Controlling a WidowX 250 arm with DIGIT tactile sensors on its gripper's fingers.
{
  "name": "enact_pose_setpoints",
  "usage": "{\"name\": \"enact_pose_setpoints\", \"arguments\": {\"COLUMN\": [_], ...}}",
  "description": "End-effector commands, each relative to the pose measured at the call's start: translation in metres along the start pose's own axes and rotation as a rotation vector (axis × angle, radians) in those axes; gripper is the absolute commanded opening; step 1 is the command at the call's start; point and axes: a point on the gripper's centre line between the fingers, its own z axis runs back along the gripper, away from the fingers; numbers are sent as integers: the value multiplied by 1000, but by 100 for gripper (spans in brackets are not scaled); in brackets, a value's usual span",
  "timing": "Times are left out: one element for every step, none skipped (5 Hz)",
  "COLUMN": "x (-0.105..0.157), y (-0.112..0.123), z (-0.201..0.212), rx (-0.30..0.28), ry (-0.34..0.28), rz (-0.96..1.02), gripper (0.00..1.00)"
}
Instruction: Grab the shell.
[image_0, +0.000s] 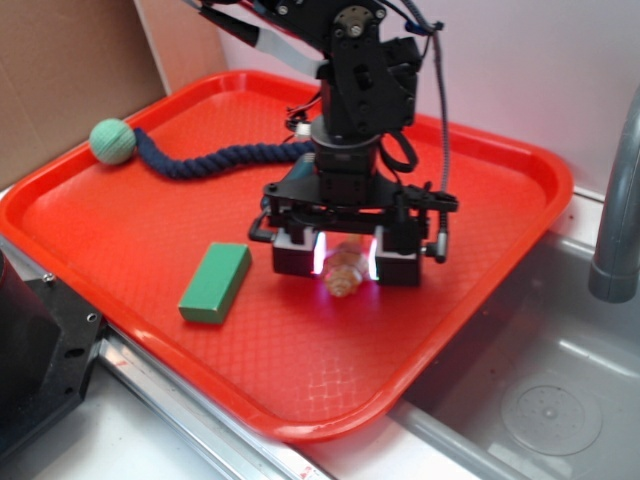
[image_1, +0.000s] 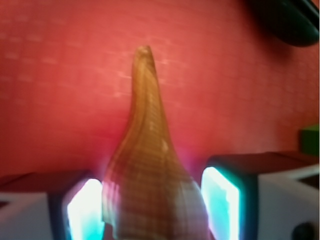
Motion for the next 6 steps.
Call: {"name": "enact_pose_setpoints", "arguments": {"x": [26, 32, 32, 34, 42, 48], "y": [48, 73, 101, 115, 111, 106], "z": [100, 128, 149, 154, 145, 142], "rx": [-82, -69, -77, -90, -74, -81], "ry": [-19, -56, -89, -67, 3, 3], "rz": [-170, -245, -307, -370, -415, -382], "gripper": [0, 0, 0, 0, 0, 0]}}
